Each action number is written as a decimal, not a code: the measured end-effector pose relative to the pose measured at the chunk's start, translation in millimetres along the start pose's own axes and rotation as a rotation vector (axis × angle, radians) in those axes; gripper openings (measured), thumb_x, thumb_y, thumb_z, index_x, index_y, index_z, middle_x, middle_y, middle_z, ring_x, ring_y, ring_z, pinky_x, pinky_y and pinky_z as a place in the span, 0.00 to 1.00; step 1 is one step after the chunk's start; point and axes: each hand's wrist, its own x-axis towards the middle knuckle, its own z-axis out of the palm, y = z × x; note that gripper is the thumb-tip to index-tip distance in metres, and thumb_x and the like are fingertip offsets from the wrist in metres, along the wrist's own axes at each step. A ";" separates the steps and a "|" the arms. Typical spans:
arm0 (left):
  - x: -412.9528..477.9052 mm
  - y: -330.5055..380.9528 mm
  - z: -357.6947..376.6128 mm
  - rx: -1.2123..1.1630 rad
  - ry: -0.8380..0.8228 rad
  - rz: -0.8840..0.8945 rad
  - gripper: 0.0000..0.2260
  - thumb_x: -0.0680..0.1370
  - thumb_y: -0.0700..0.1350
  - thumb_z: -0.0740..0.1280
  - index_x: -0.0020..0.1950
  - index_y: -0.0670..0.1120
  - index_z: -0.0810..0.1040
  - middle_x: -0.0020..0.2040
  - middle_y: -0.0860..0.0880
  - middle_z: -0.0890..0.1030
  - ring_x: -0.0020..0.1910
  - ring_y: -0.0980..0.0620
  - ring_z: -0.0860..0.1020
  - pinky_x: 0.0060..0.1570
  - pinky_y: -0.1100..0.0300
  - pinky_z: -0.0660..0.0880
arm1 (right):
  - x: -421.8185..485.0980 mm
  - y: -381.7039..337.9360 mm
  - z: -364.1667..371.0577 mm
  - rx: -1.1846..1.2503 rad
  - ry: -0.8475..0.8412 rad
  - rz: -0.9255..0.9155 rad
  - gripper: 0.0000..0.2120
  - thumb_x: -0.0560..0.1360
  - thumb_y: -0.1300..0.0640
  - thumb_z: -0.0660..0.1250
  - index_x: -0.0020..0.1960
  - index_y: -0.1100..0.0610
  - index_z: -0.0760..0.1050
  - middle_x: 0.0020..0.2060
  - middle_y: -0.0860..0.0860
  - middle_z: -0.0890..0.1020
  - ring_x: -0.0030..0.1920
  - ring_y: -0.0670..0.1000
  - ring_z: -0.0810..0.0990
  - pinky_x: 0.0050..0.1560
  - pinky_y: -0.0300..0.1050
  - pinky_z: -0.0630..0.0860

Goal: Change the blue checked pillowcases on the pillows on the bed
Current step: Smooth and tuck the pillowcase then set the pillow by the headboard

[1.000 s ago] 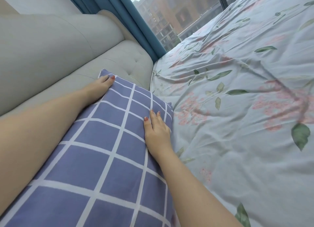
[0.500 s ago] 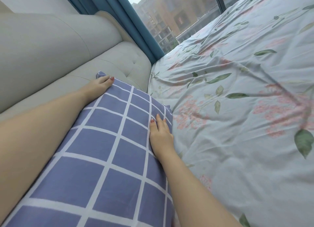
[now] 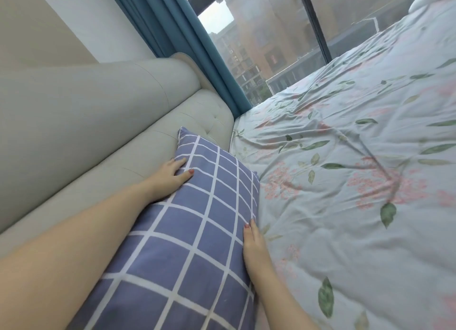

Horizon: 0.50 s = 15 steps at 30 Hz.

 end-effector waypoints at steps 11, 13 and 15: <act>-128.9 -16.7 3.3 0.058 -0.005 -0.007 0.29 0.81 0.63 0.55 0.80 0.57 0.55 0.81 0.52 0.52 0.79 0.52 0.53 0.77 0.52 0.53 | -94.2 -9.6 8.0 -0.219 -0.129 0.029 0.29 0.84 0.45 0.47 0.80 0.51 0.42 0.79 0.49 0.48 0.79 0.51 0.46 0.76 0.50 0.47; -150.9 -18.1 2.9 0.064 0.002 -0.014 0.28 0.81 0.63 0.54 0.80 0.57 0.54 0.81 0.53 0.52 0.79 0.51 0.54 0.76 0.53 0.54 | -107.7 -11.9 9.2 -0.265 -0.162 0.032 0.29 0.84 0.43 0.47 0.80 0.51 0.41 0.80 0.50 0.47 0.79 0.51 0.45 0.77 0.52 0.47; -169.8 -21.2 3.1 0.045 0.011 -0.005 0.28 0.81 0.63 0.54 0.80 0.57 0.55 0.81 0.54 0.52 0.79 0.51 0.55 0.76 0.54 0.54 | -118.9 -13.5 10.2 -0.307 -0.191 0.028 0.31 0.83 0.42 0.48 0.80 0.51 0.40 0.80 0.51 0.46 0.79 0.52 0.44 0.77 0.53 0.47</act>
